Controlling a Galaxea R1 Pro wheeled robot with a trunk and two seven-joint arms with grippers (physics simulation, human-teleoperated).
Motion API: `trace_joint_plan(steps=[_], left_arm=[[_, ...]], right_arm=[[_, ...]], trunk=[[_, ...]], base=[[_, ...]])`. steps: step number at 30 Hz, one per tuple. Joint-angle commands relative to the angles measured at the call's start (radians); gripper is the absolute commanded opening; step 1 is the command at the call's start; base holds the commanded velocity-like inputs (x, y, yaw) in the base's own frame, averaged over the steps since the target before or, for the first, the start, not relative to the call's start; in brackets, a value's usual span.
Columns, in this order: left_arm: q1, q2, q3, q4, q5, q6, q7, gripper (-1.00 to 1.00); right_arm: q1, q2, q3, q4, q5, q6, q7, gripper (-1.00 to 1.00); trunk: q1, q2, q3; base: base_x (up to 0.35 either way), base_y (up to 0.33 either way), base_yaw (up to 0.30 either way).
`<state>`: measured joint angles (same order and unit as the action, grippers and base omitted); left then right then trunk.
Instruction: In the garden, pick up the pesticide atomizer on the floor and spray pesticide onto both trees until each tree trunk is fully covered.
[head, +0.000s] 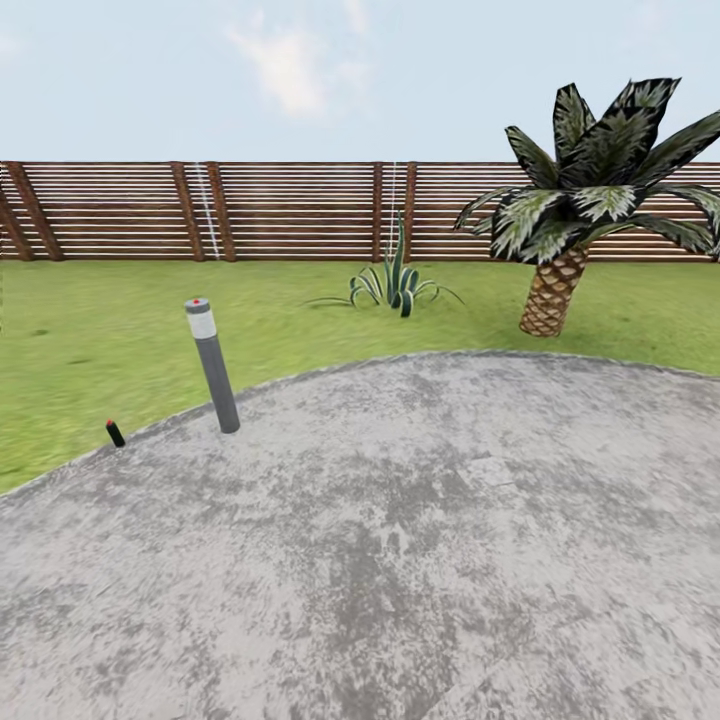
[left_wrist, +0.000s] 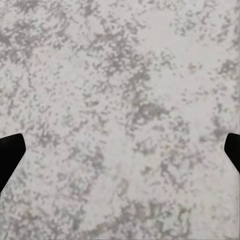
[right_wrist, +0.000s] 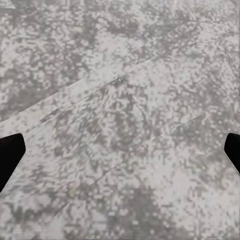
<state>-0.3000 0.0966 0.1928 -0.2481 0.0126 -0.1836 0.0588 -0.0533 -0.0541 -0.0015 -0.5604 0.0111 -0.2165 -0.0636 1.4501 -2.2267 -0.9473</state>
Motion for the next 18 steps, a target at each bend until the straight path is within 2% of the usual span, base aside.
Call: trace_joint_plan(steps=[1,9,18], left_arm=[[-0.001,0.0,-0.001,0.001,0.001,-0.004,0.003,1.0],[-0.001,0.0,-0.001,0.001,0.002,-0.004,0.003,1.0],[-0.001,0.0,-0.001,0.001,0.003,-0.004,0.003,1.0]], right_arm=[[0.0,0.0,0.0,0.001,0.001,-0.003,-0.002,1.0],[0.0,0.0,0.0,0.001,0.001,-0.003,-0.002,1.0],[0.0,0.0,0.0,-0.001,0.001,-0.003,-0.002,1.0]], trunk=[[0.0,0.0,-0.001],[0.0,0.0,-0.001],[0.0,0.0,-0.001]], base=[[0.34,0.0,0.065],[0.34,0.0,0.087],[0.34,0.0,0.205]])
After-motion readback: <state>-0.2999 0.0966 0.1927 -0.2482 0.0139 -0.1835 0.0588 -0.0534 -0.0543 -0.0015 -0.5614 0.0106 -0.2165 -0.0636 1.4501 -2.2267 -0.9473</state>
